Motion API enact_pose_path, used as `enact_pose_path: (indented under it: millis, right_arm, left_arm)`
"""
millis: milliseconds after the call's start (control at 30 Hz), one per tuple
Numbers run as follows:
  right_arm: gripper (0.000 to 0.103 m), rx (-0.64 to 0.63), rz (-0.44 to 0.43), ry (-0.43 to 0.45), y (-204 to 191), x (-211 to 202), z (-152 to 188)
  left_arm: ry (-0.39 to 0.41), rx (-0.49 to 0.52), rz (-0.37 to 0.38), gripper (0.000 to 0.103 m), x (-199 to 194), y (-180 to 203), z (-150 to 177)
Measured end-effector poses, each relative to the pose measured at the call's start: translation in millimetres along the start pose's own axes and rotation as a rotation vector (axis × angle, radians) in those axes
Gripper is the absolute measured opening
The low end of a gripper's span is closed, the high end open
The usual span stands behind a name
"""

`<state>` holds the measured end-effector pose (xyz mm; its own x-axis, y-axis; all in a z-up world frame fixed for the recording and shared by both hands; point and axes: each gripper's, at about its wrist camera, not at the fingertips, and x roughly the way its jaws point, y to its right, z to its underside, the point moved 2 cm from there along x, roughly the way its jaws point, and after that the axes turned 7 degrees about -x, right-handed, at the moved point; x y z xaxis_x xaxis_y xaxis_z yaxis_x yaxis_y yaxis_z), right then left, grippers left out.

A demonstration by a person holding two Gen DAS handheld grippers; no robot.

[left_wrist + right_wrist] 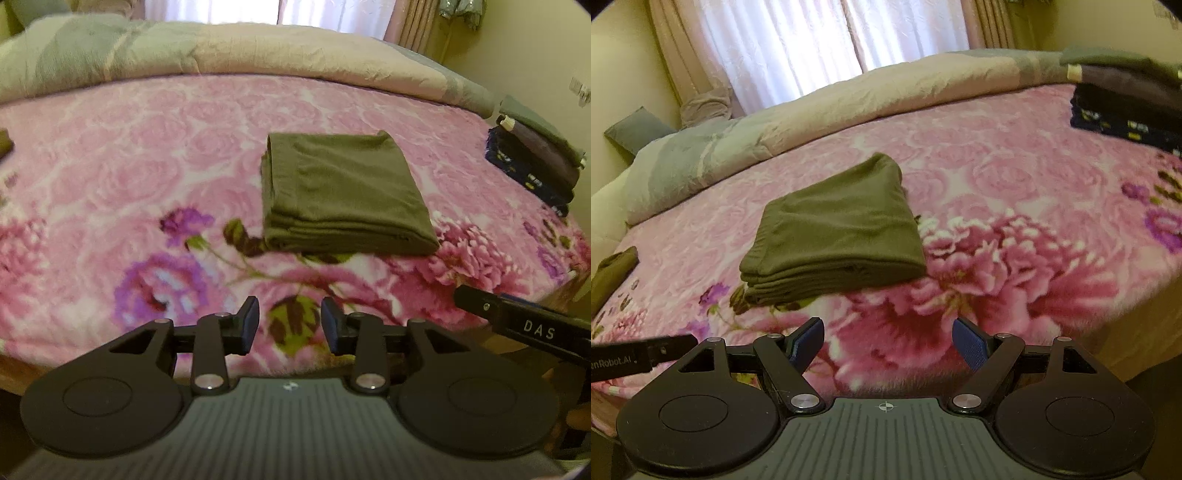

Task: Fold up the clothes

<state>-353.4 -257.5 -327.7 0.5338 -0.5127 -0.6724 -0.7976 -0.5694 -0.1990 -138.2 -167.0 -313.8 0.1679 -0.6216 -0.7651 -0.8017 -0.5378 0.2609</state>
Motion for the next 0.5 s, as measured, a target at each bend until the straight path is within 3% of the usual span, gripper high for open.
enact_pose_path:
  millis: [200,367,400,467,500]
  right_arm:
    - [0.079,0.147,-0.144,0.009,19,24,-1]
    - [0.078,0.219,-0.293,0.04,26,52,-28]
    - [0.077,0.229,-0.303,0.033,27,58,-34]
    - [0.063,0.255,-0.293,-0.012,29,69,-47]
    - [0.063,0.283,-0.277,-0.046,32,73,-53]
  left_arm:
    - [0.005,-0.081,0.101,0.031,29,-23,-13]
    - [0.051,-0.129,0.228,0.027,60,-39,-69]
    - [0.048,-0.122,0.235,0.027,66,-40,-83]
    - [0.024,-0.098,0.226,0.027,77,-39,-111]
    - [0.004,-0.093,0.221,0.027,81,-38,-124]
